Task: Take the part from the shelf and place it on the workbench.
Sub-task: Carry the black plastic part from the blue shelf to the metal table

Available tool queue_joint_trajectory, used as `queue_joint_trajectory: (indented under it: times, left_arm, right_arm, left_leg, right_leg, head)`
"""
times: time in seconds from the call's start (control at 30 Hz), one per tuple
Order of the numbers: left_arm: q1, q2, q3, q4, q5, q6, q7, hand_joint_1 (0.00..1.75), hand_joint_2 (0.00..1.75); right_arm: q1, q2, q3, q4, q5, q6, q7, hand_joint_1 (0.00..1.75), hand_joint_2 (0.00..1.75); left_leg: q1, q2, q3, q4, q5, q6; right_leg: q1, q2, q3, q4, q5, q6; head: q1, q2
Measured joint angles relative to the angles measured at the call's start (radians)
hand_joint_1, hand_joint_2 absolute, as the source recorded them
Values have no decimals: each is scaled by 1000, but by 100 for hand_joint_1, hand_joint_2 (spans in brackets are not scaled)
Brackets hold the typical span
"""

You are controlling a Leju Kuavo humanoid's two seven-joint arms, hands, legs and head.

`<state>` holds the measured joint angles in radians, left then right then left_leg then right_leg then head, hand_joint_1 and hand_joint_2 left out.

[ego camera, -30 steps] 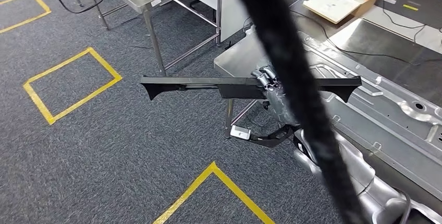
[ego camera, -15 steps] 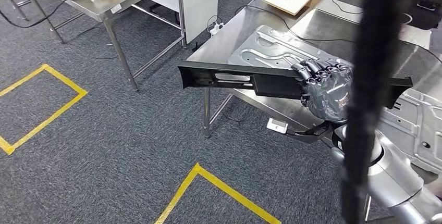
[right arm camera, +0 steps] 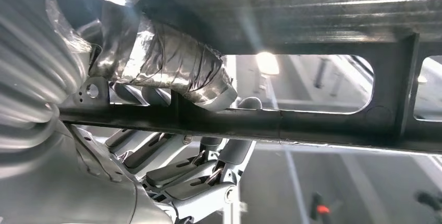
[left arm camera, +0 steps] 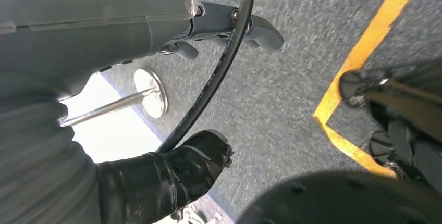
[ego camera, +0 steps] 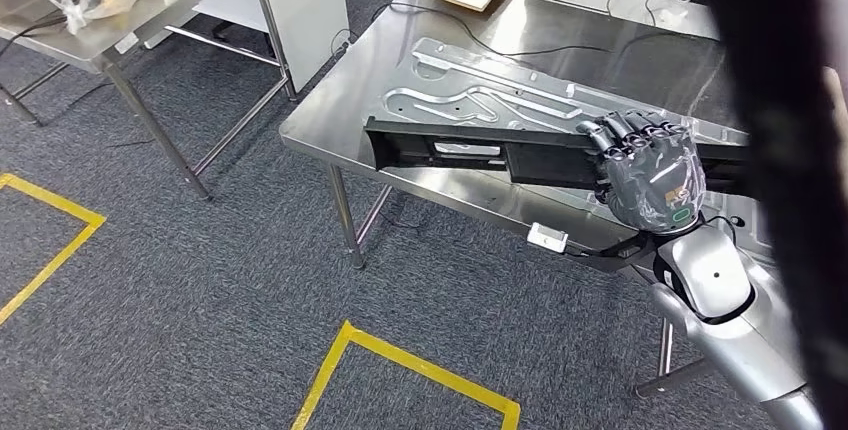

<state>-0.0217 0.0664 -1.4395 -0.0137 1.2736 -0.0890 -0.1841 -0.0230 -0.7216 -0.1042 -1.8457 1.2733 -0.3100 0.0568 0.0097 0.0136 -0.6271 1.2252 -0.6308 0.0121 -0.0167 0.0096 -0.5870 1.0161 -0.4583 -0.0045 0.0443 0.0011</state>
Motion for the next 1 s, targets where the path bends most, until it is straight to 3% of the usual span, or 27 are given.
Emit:
queue_joint_trajectory:
  times: [0.03,0.07,0.13,0.2,0.27,0.33,0.4,0.47,0.53,0.57,0.6,0.67,0.73,0.87,1.0]
  left_arm:
    - [0,0,1,0,-1,1,-2,0,175]
    - [0,0,2,0,-3,2,-4,0,175]
    - [0,0,3,0,-5,3,-4,0,175]
    - [-1,0,3,0,-7,9,-5,0,175]
    - [-2,0,3,0,-11,22,-8,0,175]
    - [-7,-1,3,0,-14,33,-10,0,175]
    - [-10,-2,3,0,-16,37,-7,0,175]
    - [-9,-3,3,0,-16,36,-4,0,175]
    - [-8,-3,3,0,-16,27,-4,0,175]
    - [-8,-3,3,0,-16,21,-4,0,175]
    - [-10,-3,3,0,-16,15,-4,0,175]
    - [-13,-3,3,0,-17,9,-4,0,175]
    - [-16,-4,3,0,-17,7,-4,0,175]
    - [-18,-5,3,0,-17,6,-4,0,175]
    - [-18,-6,3,0,-17,1,-4,0,175]
  right_arm:
    - [6,2,-9,1,-3,1,0,175,175]
    - [10,5,-17,2,-5,1,-1,175,175]
    - [15,9,-26,3,-5,2,-2,175,175]
    - [16,11,-30,3,-2,2,-3,175,175]
    - [18,13,-31,4,3,2,-2,175,175]
    - [23,14,-35,4,12,2,0,175,175]
    - [23,14,-41,4,28,2,5,175,175]
    - [19,16,-45,5,39,1,7,175,175]
    - [17,18,-44,9,45,-3,-3,175,175]
    - [17,18,-42,11,49,-7,-10,175,175]
    - [16,18,-40,14,54,-12,-17,175,175]
    - [12,17,-37,18,61,-21,-22,175,175]
    - [5,15,-37,19,64,-25,-22,175,175]
    - [-1,13,-34,22,75,-32,-22,175,175]
    - [-7,13,-23,26,76,-32,-22,175,175]
  left_leg:
    - [0,-5,-24,44,-9,1]
    - [0,-8,-33,56,1,2]
    - [0,-20,-4,-26,68,9]
    - [2,-62,44,-141,120,15]
    - [1,-85,63,-185,131,19]
    - [-1,-63,67,-193,137,26]
    - [1,-39,72,-207,145,40]
    - [1,-19,73,-215,149,48]
    - [-1,-3,70,-214,149,49]
    - [-2,3,69,-213,149,49]
    - [-2,9,69,-212,148,48]
    - [-2,17,72,-210,145,46]
    - [-5,20,73,-208,143,40]
    - [-9,20,73,-209,142,41]
    - [-8,19,74,-215,145,34]
  right_leg:
    - [1,12,-1,2,-1,-1]
    - [2,26,-2,5,-2,-2]
    - [2,54,-2,11,-4,-1]
    - [2,81,-5,19,-7,4]
    - [-1,104,-12,22,-5,16]
    - [-5,120,-17,19,-1,30]
    - [-3,78,-29,42,-18,40]
    - [-1,15,-74,140,-76,48]
    - [-5,-4,-128,257,-126,54]
    - [-6,-5,-135,277,-125,55]
    - [-7,-5,-123,259,-106,55]
    - [-6,-11,-50,126,-45,50]
    - [1,-19,7,17,-12,38]
    - [5,-18,14,-4,-9,36]
    - [6,-18,12,-1,-12,30]
  head:
    - [0,0]
    - [0,0]
    - [0,0]
    - [0,0]
    - [0,0]
    - [0,0]
    - [3,0]
    - [6,0]
    - [6,0]
    - [5,0]
    - [6,0]
    - [6,0]
    - [6,0]
    - [6,0]
    - [6,0]
